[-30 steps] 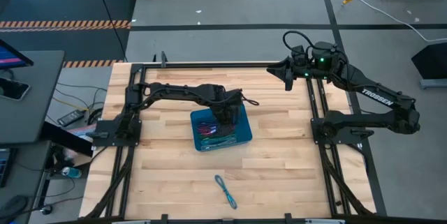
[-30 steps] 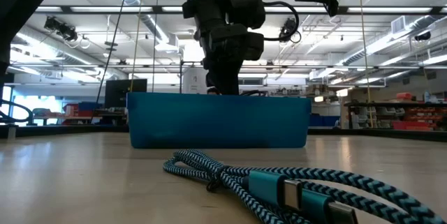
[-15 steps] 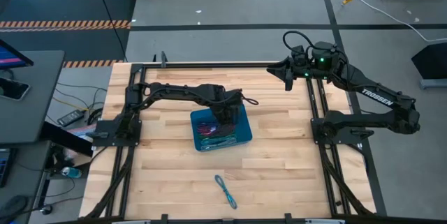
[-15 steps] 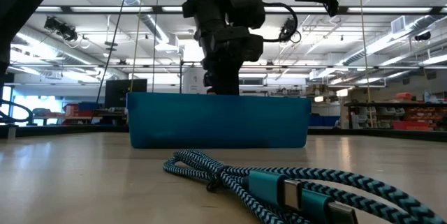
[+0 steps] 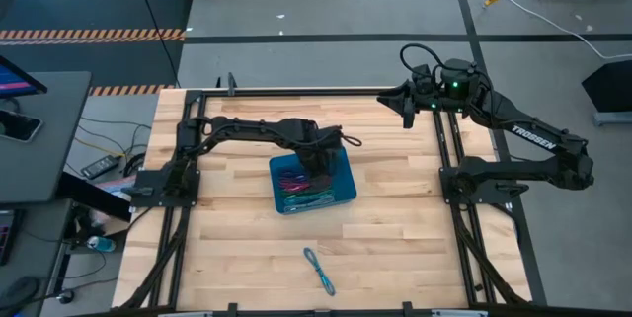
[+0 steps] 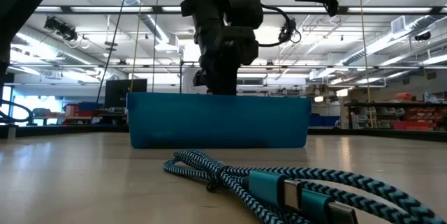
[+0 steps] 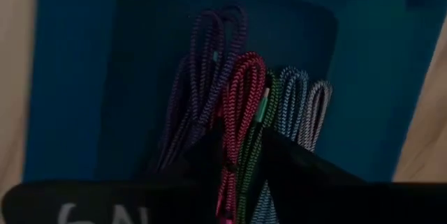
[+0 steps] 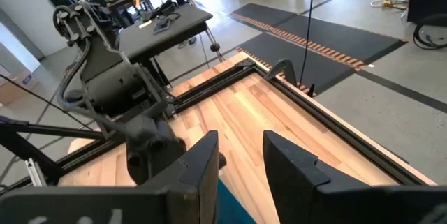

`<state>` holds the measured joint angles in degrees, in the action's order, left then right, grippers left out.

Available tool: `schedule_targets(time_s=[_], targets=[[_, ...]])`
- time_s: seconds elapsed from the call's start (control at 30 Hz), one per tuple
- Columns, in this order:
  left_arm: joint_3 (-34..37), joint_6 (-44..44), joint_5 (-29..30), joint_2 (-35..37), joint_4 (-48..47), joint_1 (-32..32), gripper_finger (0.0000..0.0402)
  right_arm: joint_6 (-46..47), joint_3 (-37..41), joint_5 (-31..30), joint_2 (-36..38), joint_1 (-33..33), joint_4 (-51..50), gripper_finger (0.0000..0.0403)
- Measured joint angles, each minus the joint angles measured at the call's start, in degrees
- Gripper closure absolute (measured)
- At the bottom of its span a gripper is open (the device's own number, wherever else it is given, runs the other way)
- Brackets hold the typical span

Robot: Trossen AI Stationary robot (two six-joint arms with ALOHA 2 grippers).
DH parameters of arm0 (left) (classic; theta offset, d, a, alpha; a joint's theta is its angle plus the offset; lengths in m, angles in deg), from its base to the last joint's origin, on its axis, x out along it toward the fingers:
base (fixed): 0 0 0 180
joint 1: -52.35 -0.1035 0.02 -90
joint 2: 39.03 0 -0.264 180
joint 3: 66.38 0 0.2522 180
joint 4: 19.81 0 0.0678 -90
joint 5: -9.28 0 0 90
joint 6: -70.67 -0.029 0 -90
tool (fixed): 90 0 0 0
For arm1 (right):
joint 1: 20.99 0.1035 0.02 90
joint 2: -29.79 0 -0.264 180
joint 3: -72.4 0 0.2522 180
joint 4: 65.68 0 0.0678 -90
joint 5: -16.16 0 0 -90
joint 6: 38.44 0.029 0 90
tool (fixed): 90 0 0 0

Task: Pick and place USB-C Cables
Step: Put the blue charger cable into the blue bin

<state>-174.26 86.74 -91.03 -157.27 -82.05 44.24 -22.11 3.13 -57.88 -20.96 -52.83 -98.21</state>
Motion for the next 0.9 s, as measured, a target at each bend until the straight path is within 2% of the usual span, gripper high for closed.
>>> schedule_targets(time_s=[0.2,0.3,0.43,0.6,0.73,0.9], targets=[[0.0,3.3,0.3,5.1,-0.7,0.7,0.0295,-1.4,0.0,2.7,0.0,0.0,0.1,0.0284],[0.0,5.8,3.5,9.7,-1.8,1.9,0.0297,-1.0,0.0,4.8,0.0,0.0,0.2,0.0284],[-0.1,10.3,13.4,17.3,-5.3,4.5,0.0307,0.0,0.0,10.8,0.0,0.6,0.2,0.0284],[-0.1,16.9,27.9,25.9,-7.9,9.0,0.0319,3.1,0.0,18.3,0.0,4.7,0.3,0.0284],[-0.1,20.0,36.7,30.3,-8.3,12.9,0.0324,5.4,0.0,20.1,0.0,10.7,0.2,0.0284],[-0.1,21.2,44.1,33.4,-9.9,16.5,0.0324,9.2,0.0,18.9,0.0,19.9,0.2,0.0284]])
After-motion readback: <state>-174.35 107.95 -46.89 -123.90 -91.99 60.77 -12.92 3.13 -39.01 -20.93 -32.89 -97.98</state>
